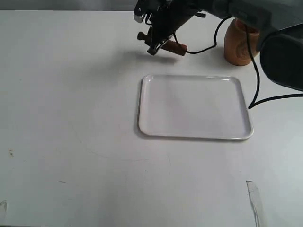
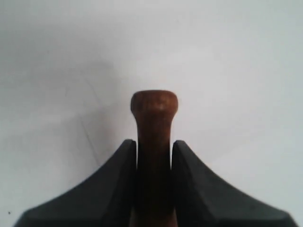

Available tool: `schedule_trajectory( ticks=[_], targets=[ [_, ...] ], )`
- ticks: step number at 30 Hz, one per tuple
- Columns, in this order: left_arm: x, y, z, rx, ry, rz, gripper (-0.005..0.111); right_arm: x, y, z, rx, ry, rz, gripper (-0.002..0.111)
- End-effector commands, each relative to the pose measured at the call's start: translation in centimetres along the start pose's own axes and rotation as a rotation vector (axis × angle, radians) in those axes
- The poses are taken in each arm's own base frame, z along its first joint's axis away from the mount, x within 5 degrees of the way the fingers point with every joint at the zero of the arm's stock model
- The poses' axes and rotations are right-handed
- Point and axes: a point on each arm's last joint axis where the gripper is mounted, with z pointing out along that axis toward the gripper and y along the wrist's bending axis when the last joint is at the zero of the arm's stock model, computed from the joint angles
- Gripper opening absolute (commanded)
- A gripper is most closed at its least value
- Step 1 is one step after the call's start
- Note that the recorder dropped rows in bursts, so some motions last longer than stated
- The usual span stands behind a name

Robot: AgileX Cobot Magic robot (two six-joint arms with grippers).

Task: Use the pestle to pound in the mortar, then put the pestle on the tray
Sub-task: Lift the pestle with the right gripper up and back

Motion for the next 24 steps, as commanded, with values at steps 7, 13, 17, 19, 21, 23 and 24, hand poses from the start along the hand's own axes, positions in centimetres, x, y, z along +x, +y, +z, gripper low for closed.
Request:
schedule_trajectory(
  ticks=[7, 13, 17, 19, 21, 23, 24],
  targets=[
    [0.0, -0.1, 0.0, 0.008, -0.007, -0.012, 0.0, -3.1, -2.5, -6.2, 0.082, -0.206, 0.107, 0.0],
    [0.0, -0.1, 0.0, 0.008, -0.007, -0.012, 0.0, -2.1, -2.0, -6.3, -0.023, -0.144, 0.085, 0.0],
    [0.0, -0.1, 0.0, 0.008, -0.007, -0.012, 0.0, -0.6, -2.5, -6.6, -0.071, -0.108, 0.137, 0.0],
    [0.0, -0.1, 0.0, 0.008, -0.007, -0.012, 0.0, 0.2, -2.9, -7.0, -0.083, -0.097, 0.161, 0.0],
    [0.0, -0.1, 0.0, 0.008, -0.007, -0.012, 0.0, 0.9, -3.1, -7.4, -0.089, -0.081, 0.169, 0.0],
    [0.0, -0.1, 0.0, 0.008, -0.007, -0.012, 0.0, 1.6, -3.3, -8.2, -0.088, -0.072, 0.174, 0.0],
    [0.0, -0.1, 0.0, 0.008, -0.007, -0.012, 0.0, 2.1, -3.5, -8.7, -0.088, -0.072, 0.176, 0.0]
  ],
)
